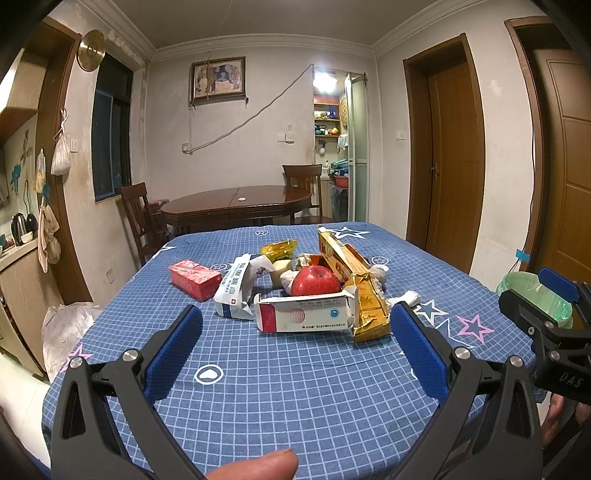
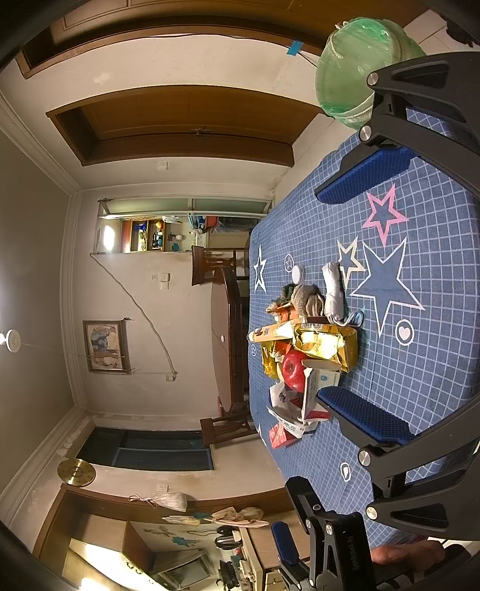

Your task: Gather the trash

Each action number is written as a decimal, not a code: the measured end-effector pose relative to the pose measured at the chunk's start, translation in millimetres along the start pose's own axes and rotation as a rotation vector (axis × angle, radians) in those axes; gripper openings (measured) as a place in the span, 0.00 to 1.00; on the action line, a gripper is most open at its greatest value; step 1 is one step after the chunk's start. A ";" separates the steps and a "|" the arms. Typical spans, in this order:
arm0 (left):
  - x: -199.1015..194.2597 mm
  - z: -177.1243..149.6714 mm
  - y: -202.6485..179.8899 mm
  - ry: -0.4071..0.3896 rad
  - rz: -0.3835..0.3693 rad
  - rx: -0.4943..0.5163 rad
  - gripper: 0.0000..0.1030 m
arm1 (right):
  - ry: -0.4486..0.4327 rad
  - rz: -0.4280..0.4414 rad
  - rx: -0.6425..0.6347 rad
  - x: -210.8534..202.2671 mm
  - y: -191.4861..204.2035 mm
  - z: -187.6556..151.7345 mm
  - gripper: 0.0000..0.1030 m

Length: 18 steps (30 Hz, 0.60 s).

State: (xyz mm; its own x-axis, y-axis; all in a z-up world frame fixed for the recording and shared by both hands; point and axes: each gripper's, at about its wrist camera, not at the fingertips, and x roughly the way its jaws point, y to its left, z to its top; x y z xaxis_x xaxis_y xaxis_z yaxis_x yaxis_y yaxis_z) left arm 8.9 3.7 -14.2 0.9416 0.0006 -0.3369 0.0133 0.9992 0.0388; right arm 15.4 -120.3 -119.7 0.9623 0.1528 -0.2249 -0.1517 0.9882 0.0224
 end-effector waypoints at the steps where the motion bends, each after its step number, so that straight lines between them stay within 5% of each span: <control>1: 0.0 -0.1 0.1 0.000 0.001 0.001 0.95 | 0.000 0.000 0.000 0.0 -0.2 0.1 0.96; 18: 3.2 0.9 1.8 0.013 -0.001 0.008 0.95 | 0.012 0.001 -0.003 2.0 -1.8 -1.8 0.96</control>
State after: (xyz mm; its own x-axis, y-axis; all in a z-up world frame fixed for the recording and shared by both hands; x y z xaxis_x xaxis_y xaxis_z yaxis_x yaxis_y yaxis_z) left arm 12.2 5.5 -14.4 0.9371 -0.0003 -0.3490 0.0174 0.9988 0.0459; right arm 17.2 -121.8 -122.0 0.9595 0.1537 -0.2363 -0.1534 0.9880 0.0195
